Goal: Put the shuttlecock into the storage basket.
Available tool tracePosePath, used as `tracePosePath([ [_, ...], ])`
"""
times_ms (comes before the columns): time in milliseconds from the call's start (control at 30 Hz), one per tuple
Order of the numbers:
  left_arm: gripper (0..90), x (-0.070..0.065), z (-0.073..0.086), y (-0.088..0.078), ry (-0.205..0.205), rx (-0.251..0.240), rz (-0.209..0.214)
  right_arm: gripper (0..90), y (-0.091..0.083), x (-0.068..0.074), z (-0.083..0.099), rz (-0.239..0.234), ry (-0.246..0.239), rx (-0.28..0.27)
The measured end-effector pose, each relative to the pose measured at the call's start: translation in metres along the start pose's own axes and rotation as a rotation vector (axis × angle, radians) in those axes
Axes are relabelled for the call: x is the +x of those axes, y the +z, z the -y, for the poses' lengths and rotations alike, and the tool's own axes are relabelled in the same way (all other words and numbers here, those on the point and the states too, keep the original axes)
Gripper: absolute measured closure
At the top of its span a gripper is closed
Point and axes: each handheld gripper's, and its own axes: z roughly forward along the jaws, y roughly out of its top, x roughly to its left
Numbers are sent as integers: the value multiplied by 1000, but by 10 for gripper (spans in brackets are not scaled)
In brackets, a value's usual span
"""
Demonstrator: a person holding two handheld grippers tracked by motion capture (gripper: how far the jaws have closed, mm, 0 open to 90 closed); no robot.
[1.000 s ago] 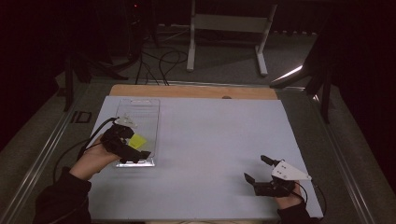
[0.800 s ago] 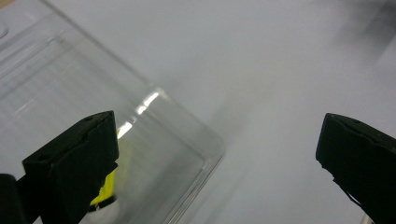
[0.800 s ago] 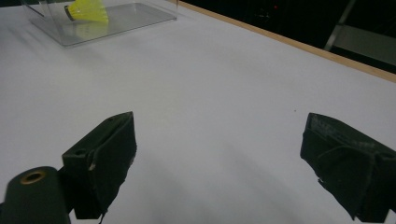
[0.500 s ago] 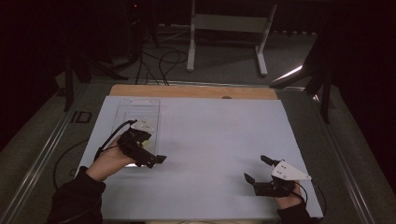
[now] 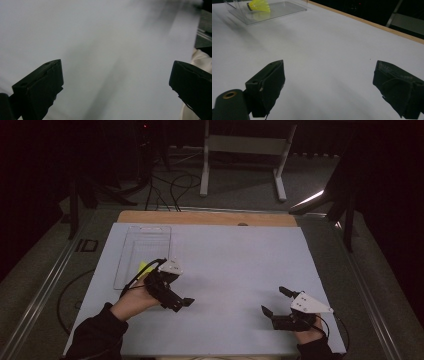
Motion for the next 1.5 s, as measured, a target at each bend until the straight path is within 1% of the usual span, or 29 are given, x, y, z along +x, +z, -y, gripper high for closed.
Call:
tracePosePath([
  [67, 1, -3, 0, 5, 11, 3, 8, 103, 0, 0, 0, -1, 0, 0],
  [200, 1, -7, 3, 14, 20, -4, 29, 102, 0, 0, 0, -1, 2, 1],
  [267, 1, -10, 5, 18, 26, -12, 28, 103, 0, 0, 0, -1, 1, 2],
  [333, 1, -12, 7, 21, 38, -13, 40, 103, 0, 0, 0, -1, 1, 3],
  [367, 1, -14, 8, 23, 39, -30, 38, 103, 0, 0, 0, -2, -1, 3],
  [433, 1, -15, 11, 27, 48, -24, 48, 103, 0, 0, 0, -2, -2, 4],
  [467, 1, -16, 12, 28, 51, -31, 49, 103, 0, 0, 0, -2, -1, 4],
  [600, 1, -19, 21, 35, 46, -34, 60, 103, 0, 0, 0, -3, -1, 4],
  [700, 1, -19, 29, 40, 46, -39, 85, 103, 0, 0, 0, -3, 0, 3],
  [767, 1, -19, 34, 42, 44, -40, 88, 102, 0, 0, 0, -4, 0, 4],
  [800, 1, -19, 36, 43, 42, -47, 91, 103, 0, 0, 0, -4, -1, 5],
  [867, 1, -18, 42, 44, 25, -65, 91, 103, 0, 0, 0, -5, 0, 4],
  [900, 1, -18, 45, 45, 16, -73, 98, 103, 0, 0, 0, -6, 0, 4],
  [967, 1, -17, 50, 47, 13, -82, 102, 103, 0, 0, 0, -5, 0, 5],
  [1100, 1, -18, 63, 49, 19, -82, 105, 103, 0, 0, 0, -7, 0, 5],
  [1167, 1, -19, 67, 49, 21, -84, 98, 103, 0, 0, 0, -8, -1, 5],
  [1267, 1, -18, 75, 46, 13, -99, 101, 103, 0, 0, 0, -8, -1, 5],
  [1333, 1, -18, 81, 45, 14, -109, 84, 103, 0, 0, 0, -8, 0, 5],
  [1433, 1, -18, 90, 42, 11, -115, 74, 103, 0, 0, 0, -9, 0, 5],
  [1500, 1, -18, 96, 41, 4, -109, 61, 103, 0, 0, 0, -10, 0, 5],
])
